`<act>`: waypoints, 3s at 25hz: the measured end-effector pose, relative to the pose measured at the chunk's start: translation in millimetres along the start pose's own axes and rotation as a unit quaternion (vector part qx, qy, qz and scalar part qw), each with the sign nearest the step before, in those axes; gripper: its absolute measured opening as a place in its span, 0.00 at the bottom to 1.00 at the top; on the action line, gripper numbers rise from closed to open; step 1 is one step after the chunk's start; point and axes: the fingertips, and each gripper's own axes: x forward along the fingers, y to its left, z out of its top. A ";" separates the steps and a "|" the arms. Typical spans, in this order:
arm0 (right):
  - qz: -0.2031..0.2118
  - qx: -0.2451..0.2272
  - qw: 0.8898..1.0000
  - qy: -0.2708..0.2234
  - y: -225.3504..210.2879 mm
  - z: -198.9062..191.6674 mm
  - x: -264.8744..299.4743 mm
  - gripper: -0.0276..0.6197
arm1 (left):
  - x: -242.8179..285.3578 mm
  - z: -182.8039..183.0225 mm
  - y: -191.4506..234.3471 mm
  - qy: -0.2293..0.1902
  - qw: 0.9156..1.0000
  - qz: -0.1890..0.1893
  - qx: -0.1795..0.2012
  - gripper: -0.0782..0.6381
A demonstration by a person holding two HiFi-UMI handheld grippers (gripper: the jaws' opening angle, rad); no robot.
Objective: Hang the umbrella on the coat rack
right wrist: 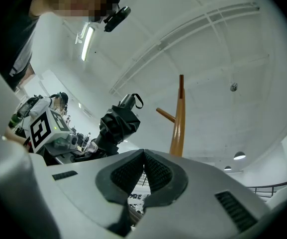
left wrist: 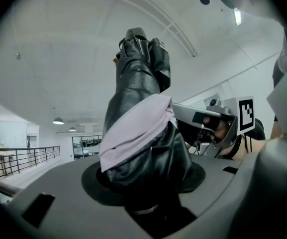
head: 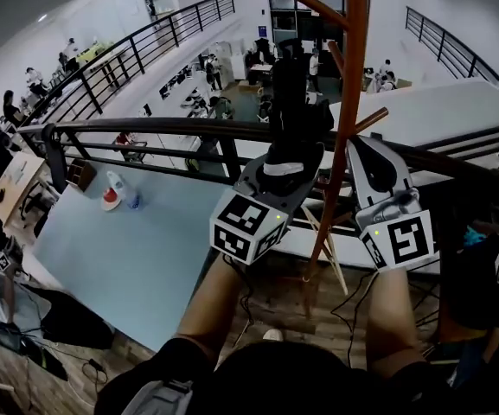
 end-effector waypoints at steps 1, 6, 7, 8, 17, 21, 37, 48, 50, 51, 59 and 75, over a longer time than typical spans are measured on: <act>-0.003 -0.001 1.000 -0.001 0.9 0.7 5.5 0.09 | 1.1 1.5 4.4 -0.002 1.000 -0.007 0.002 0.43; -0.027 -0.009 1.000 -0.001 3.2 0.8 20.1 0.09 | 3.6 9.5 19.9 -0.012 0.999 -0.033 0.006 0.43; -0.032 -0.010 0.999 0.000 2.9 0.6 20.5 0.09 | 4.0 11.3 21.1 -0.014 0.999 -0.037 0.007 0.43; -0.037 -0.011 0.999 0.000 2.5 0.7 20.6 0.09 | 4.5 13.0 22.1 -0.015 0.999 -0.042 0.008 0.43; -0.052 -0.015 0.999 -0.004 -10.0 1.4 26.7 0.09 | 22.0 28.9 34.1 -0.030 0.998 -0.056 0.012 0.43; -0.050 -0.013 0.999 -0.010 -17.3 3.4 31.5 0.09 | 31.4 36.1 41.4 -0.032 0.998 -0.055 0.011 0.43; -0.042 -0.026 0.999 -0.023 -41.1 -1.0 46.3 0.09 | 68.9 48.4 55.4 -0.025 0.998 -0.053 0.020 0.43; -0.047 -0.019 0.999 -0.018 -50.1 -15.9 44.3 0.09 | 79.3 24.6 56.1 -0.008 0.998 -0.059 0.005 0.43; -0.046 -0.019 0.999 -0.017 -50.3 -18.0 46.3 0.09 | 79.1 22.4 57.5 -0.008 0.998 -0.059 0.002 0.43; -0.045 -0.020 0.999 -0.016 -50.2 -18.6 47.5 0.09 | 78.6 21.8 57.9 -0.008 0.998 -0.060 0.000 0.43; -0.044 -0.025 0.999 -0.016 -49.4 -20.6 50.4 0.09 | 74.7 10.6 54.0 -0.007 0.997 -0.081 -0.018 0.43; -0.051 -0.031 0.998 -0.012 -47.6 -18.5 53.2 0.09 | 68.8 12.5 66.4 0.002 0.996 -0.088 -0.027 0.44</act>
